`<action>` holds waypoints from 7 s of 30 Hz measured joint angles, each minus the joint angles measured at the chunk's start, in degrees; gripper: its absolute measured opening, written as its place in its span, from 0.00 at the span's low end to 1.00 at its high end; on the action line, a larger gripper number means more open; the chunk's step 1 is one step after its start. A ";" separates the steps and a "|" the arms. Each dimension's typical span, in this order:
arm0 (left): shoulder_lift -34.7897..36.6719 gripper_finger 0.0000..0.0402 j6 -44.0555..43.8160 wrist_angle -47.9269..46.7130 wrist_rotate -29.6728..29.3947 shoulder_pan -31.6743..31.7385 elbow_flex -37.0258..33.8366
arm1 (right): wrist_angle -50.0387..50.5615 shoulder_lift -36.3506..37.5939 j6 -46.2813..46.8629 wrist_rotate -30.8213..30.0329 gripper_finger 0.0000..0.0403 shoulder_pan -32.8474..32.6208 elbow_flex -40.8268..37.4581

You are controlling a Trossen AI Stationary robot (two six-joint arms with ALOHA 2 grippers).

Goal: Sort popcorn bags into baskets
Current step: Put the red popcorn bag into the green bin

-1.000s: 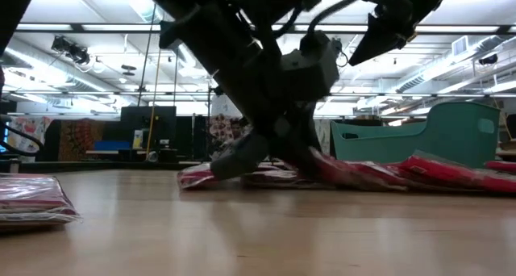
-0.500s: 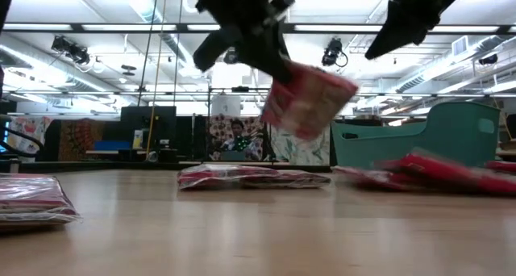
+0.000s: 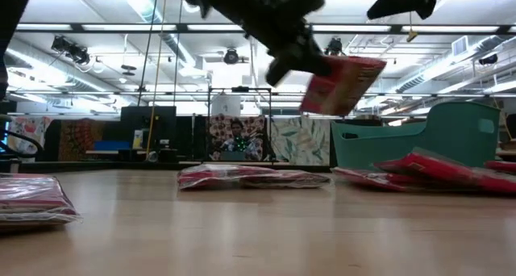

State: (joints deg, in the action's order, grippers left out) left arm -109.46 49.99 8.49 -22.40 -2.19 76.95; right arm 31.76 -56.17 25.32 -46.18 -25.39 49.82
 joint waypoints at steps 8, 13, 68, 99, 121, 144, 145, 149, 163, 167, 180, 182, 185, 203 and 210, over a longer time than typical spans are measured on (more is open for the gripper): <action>-8.70 0.07 5.28 23.00 7.95 3.02 0.02 | -1.89 2.88 -2.52 -5.24 0.03 -1.95 0.00; -13.16 0.07 1.73 37.03 13.09 4.95 0.06 | -2.80 2.94 -3.21 -5.28 0.03 -2.62 0.00; -17.93 0.41 -20.24 -26.40 18.80 1.56 25.75 | -4.28 2.95 -7.36 -5.06 0.03 -2.69 -0.02; -20.73 0.39 -6.86 -32.60 13.53 -8.98 25.73 | -2.87 4.77 -6.16 -4.70 0.03 -5.75 -0.11; -27.99 0.58 13.49 -15.81 12.37 -7.61 25.73 | -2.74 4.69 -5.64 -4.74 0.03 -5.73 -0.12; -23.46 0.05 0.68 -23.65 14.39 -6.76 25.75 | -2.92 4.69 -5.82 -4.72 0.03 -5.75 -0.11; -22.21 0.05 -0.47 -25.56 14.27 -6.92 25.75 | -2.92 4.69 -5.83 -4.72 0.03 -5.73 -0.11; -16.89 0.04 -5.34 -33.26 13.55 -7.11 25.75 | -2.80 4.69 -5.82 -4.72 0.03 -5.74 -0.11; -12.97 0.04 -2.64 -23.51 -7.51 -4.79 25.73 | -3.75 4.71 -7.55 -6.07 0.03 -5.75 -0.11; -13.77 0.04 1.48 -14.15 -5.92 -2.23 25.69 | -4.36 4.71 -8.76 -7.36 0.03 -5.75 -0.11; -25.25 0.06 3.13 13.49 9.21 6.46 25.74 | -9.10 4.93 -13.99 -8.37 0.03 -5.75 -0.07; -26.89 0.08 1.94 14.75 8.20 6.99 25.72 | -9.15 4.93 -14.43 -8.35 0.03 -5.74 -0.07; -27.95 0.18 -1.31 14.98 7.34 7.39 25.70 | -9.15 4.93 -14.59 -8.36 0.03 -5.75 -0.07; -15.34 0.48 -16.28 -13.31 18.64 1.91 25.86 | -9.03 4.93 -14.38 -7.72 0.03 -5.75 -0.07; -12.83 0.44 -22.34 -30.77 16.04 -1.53 25.81 | -8.33 4.75 -14.80 -6.23 0.03 -5.75 -0.09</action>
State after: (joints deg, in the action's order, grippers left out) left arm -122.30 27.65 -22.27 -6.36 -3.72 102.76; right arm 23.43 -51.42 10.52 -52.40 -31.14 49.74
